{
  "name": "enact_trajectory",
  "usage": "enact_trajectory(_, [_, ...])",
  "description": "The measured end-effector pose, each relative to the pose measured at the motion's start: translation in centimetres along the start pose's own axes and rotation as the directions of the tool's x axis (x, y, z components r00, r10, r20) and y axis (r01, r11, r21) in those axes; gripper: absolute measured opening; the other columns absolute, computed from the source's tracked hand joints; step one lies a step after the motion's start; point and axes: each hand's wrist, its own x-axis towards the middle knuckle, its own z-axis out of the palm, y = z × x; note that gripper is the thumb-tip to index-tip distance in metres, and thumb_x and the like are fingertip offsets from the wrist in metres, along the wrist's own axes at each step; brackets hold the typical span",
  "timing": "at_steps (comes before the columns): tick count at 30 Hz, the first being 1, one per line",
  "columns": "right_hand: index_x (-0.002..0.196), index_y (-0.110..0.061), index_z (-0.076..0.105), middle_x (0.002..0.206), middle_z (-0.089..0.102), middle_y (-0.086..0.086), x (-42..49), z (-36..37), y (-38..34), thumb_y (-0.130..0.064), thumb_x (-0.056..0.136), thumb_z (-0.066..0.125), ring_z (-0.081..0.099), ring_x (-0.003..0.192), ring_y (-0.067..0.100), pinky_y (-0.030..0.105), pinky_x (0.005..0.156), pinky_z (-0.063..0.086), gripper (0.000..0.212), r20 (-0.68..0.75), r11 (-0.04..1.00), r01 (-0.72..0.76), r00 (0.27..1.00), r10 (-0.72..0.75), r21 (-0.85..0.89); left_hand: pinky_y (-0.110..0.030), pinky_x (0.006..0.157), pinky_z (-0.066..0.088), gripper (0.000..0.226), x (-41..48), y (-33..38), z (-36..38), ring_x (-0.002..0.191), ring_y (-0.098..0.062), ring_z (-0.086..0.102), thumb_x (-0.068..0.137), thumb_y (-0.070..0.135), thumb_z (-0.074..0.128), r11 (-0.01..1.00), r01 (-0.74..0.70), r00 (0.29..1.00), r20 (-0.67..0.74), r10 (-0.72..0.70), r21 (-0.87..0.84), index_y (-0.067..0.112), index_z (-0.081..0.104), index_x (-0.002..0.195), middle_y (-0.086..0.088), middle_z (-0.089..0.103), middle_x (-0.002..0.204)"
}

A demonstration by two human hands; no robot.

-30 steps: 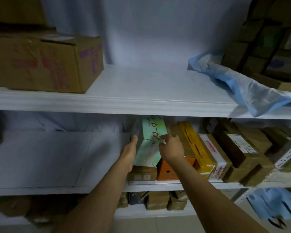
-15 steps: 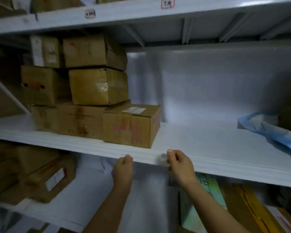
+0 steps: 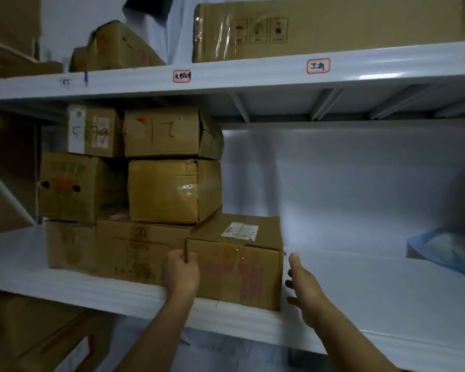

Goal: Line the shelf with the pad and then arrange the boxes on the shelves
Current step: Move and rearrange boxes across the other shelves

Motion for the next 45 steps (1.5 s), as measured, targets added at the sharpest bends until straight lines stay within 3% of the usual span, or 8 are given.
enact_trajectory(3, [0.142, -0.023, 0.039, 0.147, 0.041, 0.008, -0.2, 0.1, 0.3, -0.061, 0.094, 0.018, 0.039, 0.133, 0.028, 0.047, 0.112, 0.031, 0.064, 0.012, 0.997, -0.048, 0.999, 0.047, 0.064, -0.04, 0.095, 0.044, 0.037, -1.0, -0.2, 0.8, 0.105, -0.027, 0.053, 0.097, 0.034, 0.045, 0.998, -0.036, 0.996, 0.079, 0.039, -0.048, 0.01, 0.054, 0.123, -0.011, 0.055, 0.121])
enact_trajectory(8, [0.127, -0.031, 0.046, 0.116, 0.053, -0.001, -2.0, -2.6, 0.5, -0.066, 0.092, 0.018, 0.046, 0.12, 0.026, 0.043, 0.104, 0.033, 0.057, -0.106, 0.989, -0.023, 0.994, 0.038, 0.145, -0.049, 0.089, 0.051, 0.079, -2.4, 0.4, 0.9, 0.099, -0.03, 0.064, 0.061, 0.091, 0.041, 0.925, 0.232, 0.944, 0.3, -0.139, -0.302, 0.028, 0.07, 0.098, -0.009, 0.068, 0.112])
enact_trajectory(14, [0.122, -0.033, 0.057, 0.12, 0.062, -0.001, -2.8, -6.8, 2.5, -0.101, 0.036, 0.042, 0.059, 0.107, 0.024, 0.046, 0.099, 0.042, 0.112, -0.18, 0.954, -0.017, 0.981, 0.074, 0.3, -0.01, 0.027, 0.034, 0.041, -10.8, 5.5, -2.6, 0.02, -0.006, 0.043, 0.093, 0.044, 0.05, 0.811, 0.427, 0.803, 0.58, -0.137, -0.399, 0.015, 0.052, 0.064, 0.003, 0.048, 0.028])
enact_trajectory(20, [0.117, -0.024, 0.06, 0.115, 0.067, 0.009, -10.8, -9.4, 3.6, -0.069, 0.041, 0.068, 0.066, 0.098, 0.027, 0.045, 0.081, 0.055, 0.089, -0.054, 0.909, -0.146, 0.982, 0.181, 0.391, -0.046, 0.075, 0.052, 0.043, -13.8, 1.7, -3.0, 0.101, -0.025, 0.064, 0.079, 0.054, 0.057, 0.695, 0.607, 0.656, 0.737, -0.164, -0.385, 0.03, 0.07, 0.113, -0.004, 0.068, 0.119])
enact_trajectory(27, [0.081, -0.023, 0.057, 0.069, 0.062, 0.001, -17.5, -14.5, 7.1, -0.046, 0.087, 0.053, 0.058, 0.065, 0.019, 0.032, 0.061, 0.046, 0.024, 0.131, 0.906, -0.265, 0.963, 0.234, 0.331, -0.054, 0.084, 0.043, 0.044, -20.2, -1.7, -5.2, 0.095, -0.034, 0.059, 0.086, 0.059, 0.043, 0.744, 0.628, 0.52, 0.834, -0.183, -0.228, 0.03, 0.077, 0.085, -0.006, 0.075, 0.096])
enact_trajectory(30, [0.102, -0.026, 0.055, 0.101, 0.06, 0.006, -18.9, -15.7, 9.2, -0.056, 0.07, 0.067, 0.053, 0.1, 0.029, 0.051, 0.089, 0.041, 0.046, 0.177, 0.898, -0.367, 0.927, 0.331, 0.242, -0.057, 0.081, 0.042, 0.054, -21.6, -4.1, -6.3, 0.095, -0.042, 0.057, 0.067, 0.055, 0.065, 0.769, 0.616, 0.485, 0.851, -0.201, -0.169, 0.027, 0.063, 0.113, -0.014, 0.065, 0.113])
enact_trajectory(35, [0.125, -0.018, 0.053, 0.115, 0.058, 0.015, -20.5, -15.3, 13.3, -0.042, 0.045, 0.077, 0.054, 0.105, 0.032, 0.039, 0.071, 0.051, 0.087, 0.227, 0.891, -0.374, 0.92, 0.32, 0.257, -0.071, 0.09, 0.035, 0.103, -23.2, -7.0, -8.5, 0.1, -0.047, 0.057, 0.017, 0.045, 0.092, 0.795, 0.605, 0.392, 0.889, -0.238, -0.054, 0.021, 0.062, 0.112, -0.017, 0.068, 0.109])
enact_trajectory(45, [0.121, -0.019, 0.056, 0.116, 0.062, 0.017, -24.9, -10.6, 20.6, -0.032, 0.035, 0.087, 0.056, 0.111, 0.038, 0.052, 0.084, 0.051, 0.092, 0.363, 0.829, -0.542, 0.806, 0.467, 0.136, -0.073, 0.101, 0.028, 0.118, -21.9, -15.1, -15.7, 0.127, -0.047, 0.044, 0.032, 0.032, 0.095, 0.691, 0.696, 0.207, 0.865, -0.457, 0.198, 0.011, 0.046, 0.137, -0.02, 0.048, 0.14])
